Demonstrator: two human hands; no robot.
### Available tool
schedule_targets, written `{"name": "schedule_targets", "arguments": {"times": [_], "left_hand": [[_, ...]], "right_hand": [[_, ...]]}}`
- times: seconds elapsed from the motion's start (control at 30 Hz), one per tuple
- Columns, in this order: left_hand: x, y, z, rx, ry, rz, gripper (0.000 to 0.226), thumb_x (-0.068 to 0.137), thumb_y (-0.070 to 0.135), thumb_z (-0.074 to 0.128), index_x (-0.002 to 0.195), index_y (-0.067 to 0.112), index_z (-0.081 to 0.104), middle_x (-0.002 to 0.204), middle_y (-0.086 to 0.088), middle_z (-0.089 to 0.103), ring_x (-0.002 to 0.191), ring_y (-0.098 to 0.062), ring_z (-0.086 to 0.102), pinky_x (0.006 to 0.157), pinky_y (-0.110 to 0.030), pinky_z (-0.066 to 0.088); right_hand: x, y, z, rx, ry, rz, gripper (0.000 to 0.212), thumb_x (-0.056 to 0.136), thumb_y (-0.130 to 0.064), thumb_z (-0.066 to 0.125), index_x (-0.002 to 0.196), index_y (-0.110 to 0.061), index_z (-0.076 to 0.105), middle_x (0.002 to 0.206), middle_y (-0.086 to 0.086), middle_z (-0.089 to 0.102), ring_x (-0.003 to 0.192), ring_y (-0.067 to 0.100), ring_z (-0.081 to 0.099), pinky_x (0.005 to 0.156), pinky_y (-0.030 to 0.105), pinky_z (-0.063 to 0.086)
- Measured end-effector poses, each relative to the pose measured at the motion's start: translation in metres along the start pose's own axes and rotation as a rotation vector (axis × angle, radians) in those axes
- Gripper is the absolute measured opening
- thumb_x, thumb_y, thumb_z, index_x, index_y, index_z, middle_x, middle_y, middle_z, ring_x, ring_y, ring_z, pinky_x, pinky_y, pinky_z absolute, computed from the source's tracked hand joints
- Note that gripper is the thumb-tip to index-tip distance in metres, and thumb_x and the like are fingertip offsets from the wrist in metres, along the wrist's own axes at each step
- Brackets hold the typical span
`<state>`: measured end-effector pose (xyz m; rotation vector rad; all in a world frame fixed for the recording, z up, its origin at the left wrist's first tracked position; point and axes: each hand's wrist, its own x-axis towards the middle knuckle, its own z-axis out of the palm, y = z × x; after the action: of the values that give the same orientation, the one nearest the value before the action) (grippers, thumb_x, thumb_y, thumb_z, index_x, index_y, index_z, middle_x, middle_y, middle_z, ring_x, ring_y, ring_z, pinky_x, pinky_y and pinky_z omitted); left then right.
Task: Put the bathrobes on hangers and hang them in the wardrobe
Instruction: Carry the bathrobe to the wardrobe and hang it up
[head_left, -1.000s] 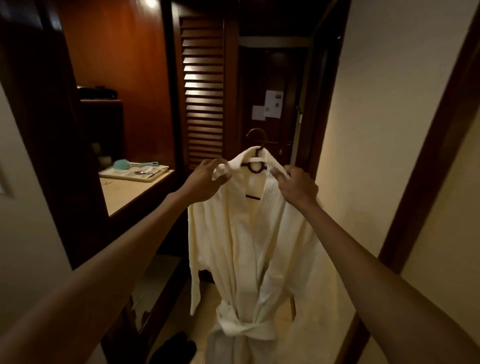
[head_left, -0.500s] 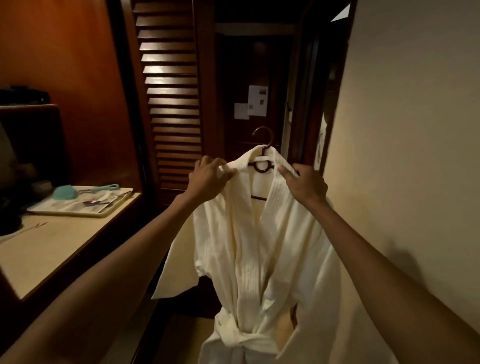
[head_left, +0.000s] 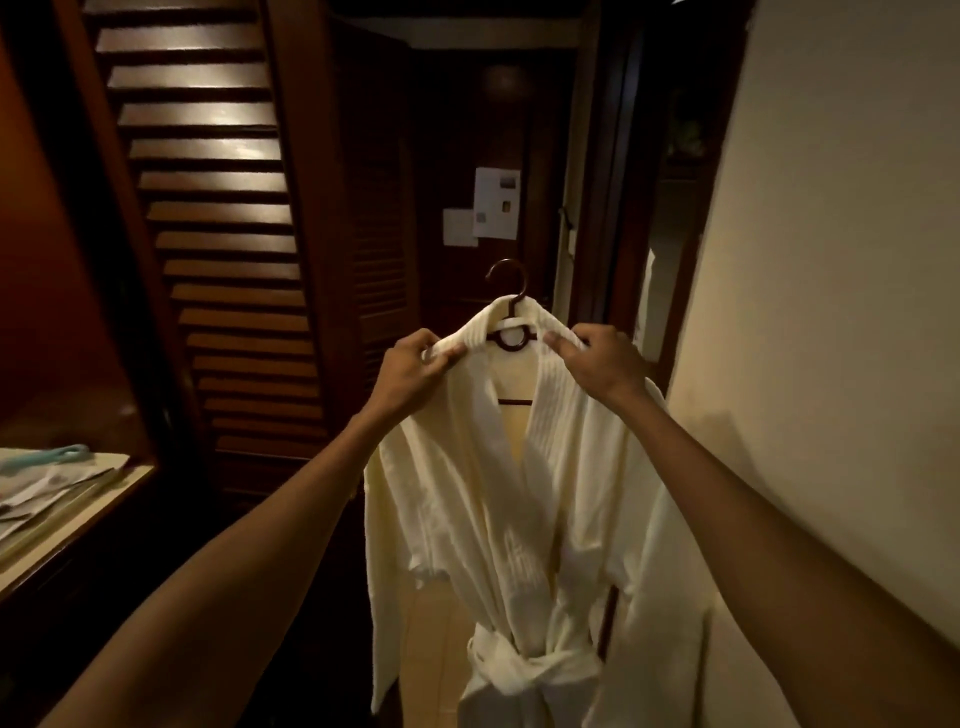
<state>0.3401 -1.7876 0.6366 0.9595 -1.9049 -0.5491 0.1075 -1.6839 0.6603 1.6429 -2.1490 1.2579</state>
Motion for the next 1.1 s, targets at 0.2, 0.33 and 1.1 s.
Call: {"name": "schedule_targets", "arguments": {"times": [0.2,0.33,1.1], "left_hand": [[0.107,-0.040,0.060,-0.260,0.056,-0.087,0.037,0.078,0.043,0.080,0.081,0.008,0.069,0.078,-0.006,0.070,0.067,-0.007,0.061,0.060,-0.026,0.048],[0.192,-0.075,0.094,-0.335,0.087,-0.085,0.032,0.073,0.039,0.084,0.078,0.011,0.070,0.074,-0.002,0.069,0.066,-0.007,0.061,0.061,-0.027,0.048],[0.567,-0.301,0.106,-0.171,0.441,-0.224,0.030,0.059,0.045,0.088,0.071,0.022,0.074,0.074,0.005,0.074,0.076,-0.011,0.068,0.078,-0.038,0.054]], "right_hand": [[0.103,0.052,0.053,-0.002,-0.025,0.000,0.048,0.090,-0.061,0.051,0.064,-0.021,0.055,0.058,-0.004,0.056,0.057,0.016,0.054,0.055,0.028,0.033],[0.179,0.079,0.096,0.008,0.035,0.020,0.052,0.087,-0.061,0.052,0.064,-0.015,0.057,0.059,-0.003,0.058,0.060,0.018,0.056,0.057,0.031,0.039],[0.571,0.086,0.409,0.215,-0.041,-0.174,0.049,0.086,-0.064,0.051,0.066,-0.020,0.055,0.063,-0.006,0.057,0.073,0.026,0.059,0.065,0.032,0.035]]}}
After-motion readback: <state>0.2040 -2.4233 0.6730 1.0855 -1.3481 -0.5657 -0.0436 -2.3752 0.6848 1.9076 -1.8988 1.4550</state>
